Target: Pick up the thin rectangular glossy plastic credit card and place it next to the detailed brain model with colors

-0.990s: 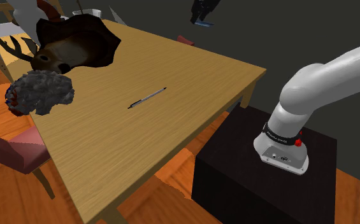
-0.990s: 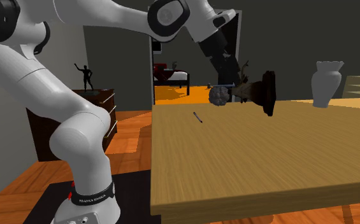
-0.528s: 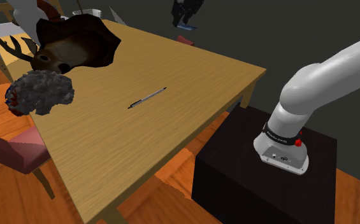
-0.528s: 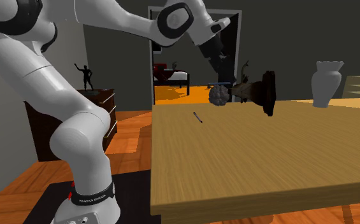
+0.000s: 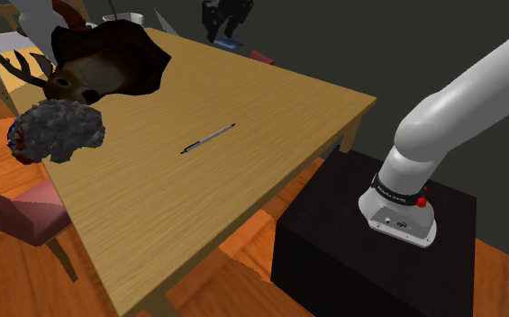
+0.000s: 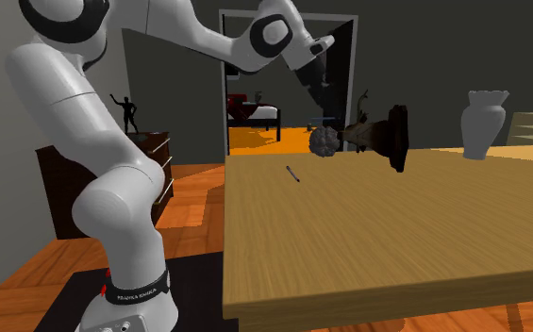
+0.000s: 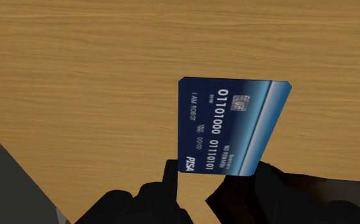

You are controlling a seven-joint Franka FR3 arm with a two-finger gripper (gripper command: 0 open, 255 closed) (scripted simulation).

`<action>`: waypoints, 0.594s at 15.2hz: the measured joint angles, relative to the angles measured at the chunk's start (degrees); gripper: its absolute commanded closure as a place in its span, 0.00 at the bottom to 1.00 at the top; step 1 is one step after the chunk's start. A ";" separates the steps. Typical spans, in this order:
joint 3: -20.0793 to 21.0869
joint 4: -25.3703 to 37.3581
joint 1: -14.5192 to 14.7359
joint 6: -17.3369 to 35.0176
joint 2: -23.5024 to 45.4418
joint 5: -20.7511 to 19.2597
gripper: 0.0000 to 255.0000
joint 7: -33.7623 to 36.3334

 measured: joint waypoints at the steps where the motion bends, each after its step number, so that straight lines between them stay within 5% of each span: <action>1: 1.55 1.48 -0.34 -0.26 1.28 -0.79 1.00 1.72; 9: 14.65 15.70 -3.57 -3.57 15.53 -12.28 1.00 17.00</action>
